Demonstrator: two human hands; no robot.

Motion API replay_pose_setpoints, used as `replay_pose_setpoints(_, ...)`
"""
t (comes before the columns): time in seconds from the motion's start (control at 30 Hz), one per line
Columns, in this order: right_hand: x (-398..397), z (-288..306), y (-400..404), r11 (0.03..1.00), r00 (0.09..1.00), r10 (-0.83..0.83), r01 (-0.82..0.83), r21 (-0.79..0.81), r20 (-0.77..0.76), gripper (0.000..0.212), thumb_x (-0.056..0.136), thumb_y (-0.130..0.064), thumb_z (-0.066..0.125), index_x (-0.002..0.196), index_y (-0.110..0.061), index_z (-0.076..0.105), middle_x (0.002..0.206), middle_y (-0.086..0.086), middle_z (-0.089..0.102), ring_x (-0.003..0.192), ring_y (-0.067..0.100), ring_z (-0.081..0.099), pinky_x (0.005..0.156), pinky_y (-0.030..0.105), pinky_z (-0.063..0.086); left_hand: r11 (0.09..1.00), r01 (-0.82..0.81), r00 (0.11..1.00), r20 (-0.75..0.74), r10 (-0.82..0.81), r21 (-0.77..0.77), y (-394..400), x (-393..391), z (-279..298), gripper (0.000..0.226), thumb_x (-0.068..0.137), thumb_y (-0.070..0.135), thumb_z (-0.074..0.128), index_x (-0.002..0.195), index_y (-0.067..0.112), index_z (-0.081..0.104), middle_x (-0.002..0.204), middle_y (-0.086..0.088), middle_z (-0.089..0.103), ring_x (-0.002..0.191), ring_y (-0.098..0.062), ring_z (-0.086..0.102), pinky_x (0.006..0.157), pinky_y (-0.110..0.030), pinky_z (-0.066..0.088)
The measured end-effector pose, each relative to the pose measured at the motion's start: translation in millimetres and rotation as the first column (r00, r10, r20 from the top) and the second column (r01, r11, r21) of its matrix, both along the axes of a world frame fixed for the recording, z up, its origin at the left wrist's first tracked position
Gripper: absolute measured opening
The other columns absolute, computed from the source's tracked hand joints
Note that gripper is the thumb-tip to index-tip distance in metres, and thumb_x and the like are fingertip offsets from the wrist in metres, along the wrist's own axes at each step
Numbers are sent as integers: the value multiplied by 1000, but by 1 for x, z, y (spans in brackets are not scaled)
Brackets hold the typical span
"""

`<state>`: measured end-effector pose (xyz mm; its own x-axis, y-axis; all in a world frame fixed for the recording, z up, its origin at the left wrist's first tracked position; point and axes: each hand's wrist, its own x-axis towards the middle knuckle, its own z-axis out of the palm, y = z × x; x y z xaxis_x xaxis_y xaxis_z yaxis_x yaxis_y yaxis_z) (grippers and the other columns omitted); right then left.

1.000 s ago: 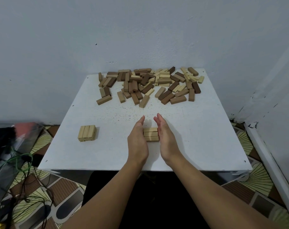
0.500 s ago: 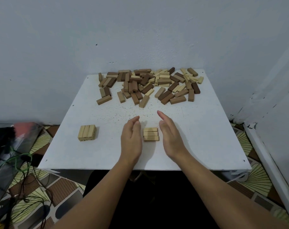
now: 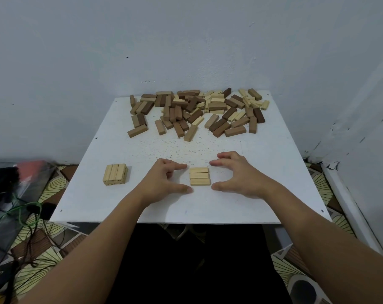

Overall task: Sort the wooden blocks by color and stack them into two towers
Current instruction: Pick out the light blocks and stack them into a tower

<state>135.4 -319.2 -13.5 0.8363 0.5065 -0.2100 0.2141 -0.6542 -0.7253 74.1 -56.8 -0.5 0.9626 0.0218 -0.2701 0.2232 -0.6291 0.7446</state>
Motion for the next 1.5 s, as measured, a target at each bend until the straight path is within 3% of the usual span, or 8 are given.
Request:
replay_pose_setpoints(0.3,-1,-2,5,1000,1000,6,-5,-22,24,70,80,-48,85,143,-44,56,150,-15,30,141,8,20,113,28,23,998,-22,1000,-8,21,-57,-1,3,-1,71,65,41,98,130,39,69,124,14,44,112,-7,47,89,-18,40)
replay_pose_setpoints(0.43,-1,-4,7,1000,1000,-7,7,-19,28,65,80,-50,84,140,-45,59,150,-13,30,143,11,19,116,33,25,998,-28,1000,-8,27,-57,-2,6,-3,66,65,39,98,126,38,73,122,11,44,111,-14,48,87,-22,42)
replay_pose_setpoints(0.7,-2,-2,9,999,999,-13,15,-32,36,62,82,-50,83,139,-45,60,151,-11,30,144,13,19,118,37,26,999,-29,999,20,30,-34,-4,5,-6,61,69,36,97,125,37,73,122,12,43,112,-13,46,88,-22,42)
replay_pose_setpoints(0.9,-3,-2,8,1000,999,-11,12,-20,39,62,82,-50,83,139,-44,60,150,-12,30,143,12,19,113,32,24,999,-32,999,16,32,-35,-5,7,-5,62,69,38,96,126,38,72,121,11,44,110,-13,47,86,-20,41)
replay_pose_setpoints(1.13,-3,-2,9,999,999,-11,13,-31,49,62,82,-50,83,139,-44,60,150,-11,30,143,13,19,115,34,26,998,-43,999,22,44,-51,-4,5,-5,57,70,33,96,123,37,74,121,10,44,108,-13,47,85,-19,41)
replay_pose_setpoints(1.5,-4,-2,10,1000,998,-20,22,-23,55,62,80,-50,84,137,-45,61,149,-11,31,142,13,19,109,30,25,997,-41,999,11,41,-66,-5,5,-4,56,70,33,96,121,36,75,120,12,43,113,-14,46,92,-23,43)
